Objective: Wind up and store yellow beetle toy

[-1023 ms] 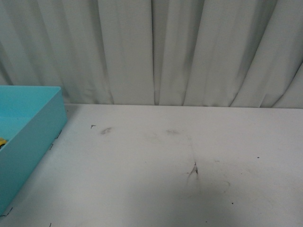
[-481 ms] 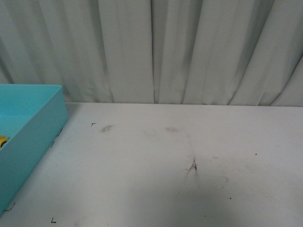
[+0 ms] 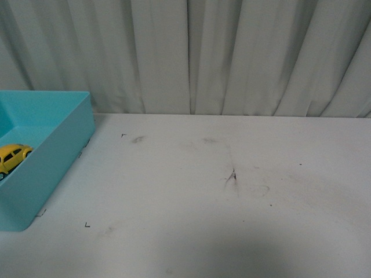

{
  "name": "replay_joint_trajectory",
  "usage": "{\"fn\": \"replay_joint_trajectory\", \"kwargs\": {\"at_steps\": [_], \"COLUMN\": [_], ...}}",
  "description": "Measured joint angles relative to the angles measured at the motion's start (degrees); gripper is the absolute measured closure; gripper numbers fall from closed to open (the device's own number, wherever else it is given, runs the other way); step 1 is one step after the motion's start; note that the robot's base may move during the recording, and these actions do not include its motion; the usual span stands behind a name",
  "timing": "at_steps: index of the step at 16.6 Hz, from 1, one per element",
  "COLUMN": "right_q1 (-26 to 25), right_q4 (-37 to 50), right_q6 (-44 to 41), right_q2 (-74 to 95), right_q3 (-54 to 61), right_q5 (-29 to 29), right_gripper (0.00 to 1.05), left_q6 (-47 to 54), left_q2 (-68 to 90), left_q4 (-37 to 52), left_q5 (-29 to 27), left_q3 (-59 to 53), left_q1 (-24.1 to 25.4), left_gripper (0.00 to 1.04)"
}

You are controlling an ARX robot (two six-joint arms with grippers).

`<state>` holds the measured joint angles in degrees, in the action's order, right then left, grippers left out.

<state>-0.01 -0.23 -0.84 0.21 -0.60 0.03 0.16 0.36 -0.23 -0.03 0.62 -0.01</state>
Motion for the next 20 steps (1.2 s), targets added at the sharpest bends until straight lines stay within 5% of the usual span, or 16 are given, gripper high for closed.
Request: {"fn": "replay_joint_trajectory", "kwargs": {"at_steps": [20], "right_q1": [0.0], "right_q4": [0.0], "right_q6": [0.0], "right_q2": [0.0], "right_q3": [0.0], "right_q5": [0.0], "right_gripper": [0.07], "left_q6": [0.0], "left_q2": [0.0], "left_q4": [0.1], "left_q5": [0.0], "left_q3": [0.0], "left_q1": [0.0], "left_gripper": [0.07]}}
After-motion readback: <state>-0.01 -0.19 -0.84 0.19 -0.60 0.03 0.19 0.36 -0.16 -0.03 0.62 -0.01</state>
